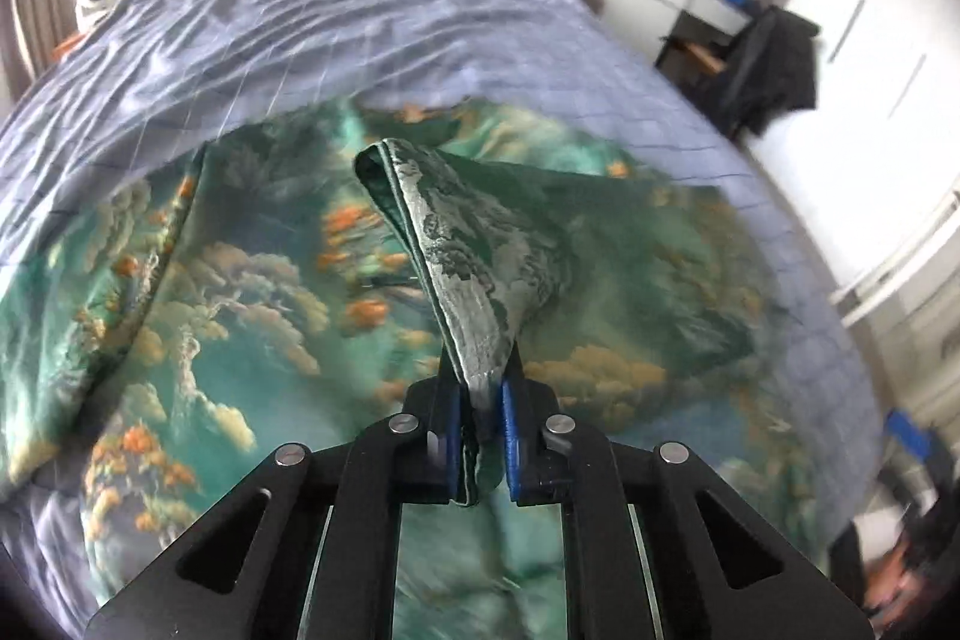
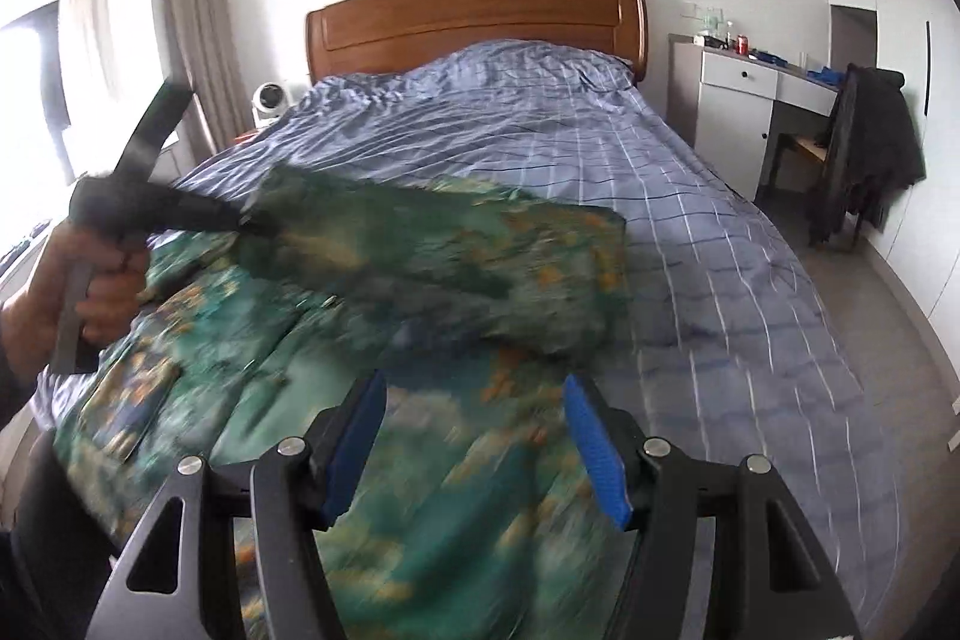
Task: Fold large clothes
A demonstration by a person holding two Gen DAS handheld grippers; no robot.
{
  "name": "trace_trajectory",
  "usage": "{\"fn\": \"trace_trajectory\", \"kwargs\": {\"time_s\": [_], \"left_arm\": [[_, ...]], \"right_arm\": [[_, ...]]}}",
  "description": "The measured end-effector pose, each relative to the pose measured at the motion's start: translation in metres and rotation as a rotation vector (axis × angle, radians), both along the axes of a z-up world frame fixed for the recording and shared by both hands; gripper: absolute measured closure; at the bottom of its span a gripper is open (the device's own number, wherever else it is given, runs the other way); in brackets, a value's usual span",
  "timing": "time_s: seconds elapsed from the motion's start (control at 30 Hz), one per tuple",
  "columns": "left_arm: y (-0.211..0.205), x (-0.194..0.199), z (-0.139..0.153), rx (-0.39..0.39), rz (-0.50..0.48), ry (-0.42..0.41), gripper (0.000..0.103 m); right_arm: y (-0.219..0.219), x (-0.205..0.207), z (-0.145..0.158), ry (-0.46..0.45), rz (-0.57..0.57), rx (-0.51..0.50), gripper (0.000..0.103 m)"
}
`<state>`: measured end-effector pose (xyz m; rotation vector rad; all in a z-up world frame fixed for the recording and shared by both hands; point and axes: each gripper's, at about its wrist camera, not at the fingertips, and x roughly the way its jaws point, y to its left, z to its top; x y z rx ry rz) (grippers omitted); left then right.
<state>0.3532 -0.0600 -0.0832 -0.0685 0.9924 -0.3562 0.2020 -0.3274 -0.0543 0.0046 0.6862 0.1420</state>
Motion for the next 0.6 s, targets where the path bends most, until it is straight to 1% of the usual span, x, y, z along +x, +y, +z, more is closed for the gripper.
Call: {"fn": "trace_trajectory", "kwargs": {"time_s": [0.07,0.1,0.13,0.17,0.2,0.23,0.3,0.33,0.5,0.53,0.6], "left_arm": [[-0.001,0.009,-0.024,0.004,0.002,0.038,0.093],[0.002,0.009,-0.033,0.011,0.0,0.051,0.093],[0.004,0.008,-0.039,0.016,0.0,0.058,0.092],[0.009,0.007,-0.042,0.016,-0.001,0.064,0.092],[0.009,0.004,-0.047,0.016,-0.003,0.067,0.092],[0.01,0.002,-0.051,0.017,-0.003,0.067,0.091],[0.013,0.007,-0.057,0.016,-0.003,0.065,0.091],[0.014,0.007,-0.058,0.013,-0.002,0.065,0.091],[0.017,0.01,-0.065,0.003,0.001,0.068,0.088],[0.018,0.011,-0.067,-0.001,0.004,0.07,0.087],[0.019,0.014,-0.07,-0.009,0.011,0.072,0.087]], "right_arm": [[-0.01,0.031,-0.004,0.019,-0.022,0.001,0.04],[-0.015,0.053,-0.009,0.044,-0.038,0.004,0.04],[-0.019,0.072,-0.013,0.068,-0.045,0.019,0.04],[-0.022,0.093,-0.018,0.096,-0.045,0.038,0.043],[-0.023,0.11,-0.023,0.115,-0.044,0.044,0.057],[-0.023,0.133,-0.029,0.148,-0.04,0.047,0.067],[-0.021,0.167,-0.042,0.198,-0.034,0.062,0.072],[-0.018,0.187,-0.048,0.219,-0.03,0.058,0.072],[-0.011,0.255,-0.066,0.214,-0.054,0.021,0.073],[-0.011,0.266,-0.072,0.231,-0.06,0.023,0.073],[-0.011,0.29,-0.096,0.329,-0.06,0.026,0.073]]}}
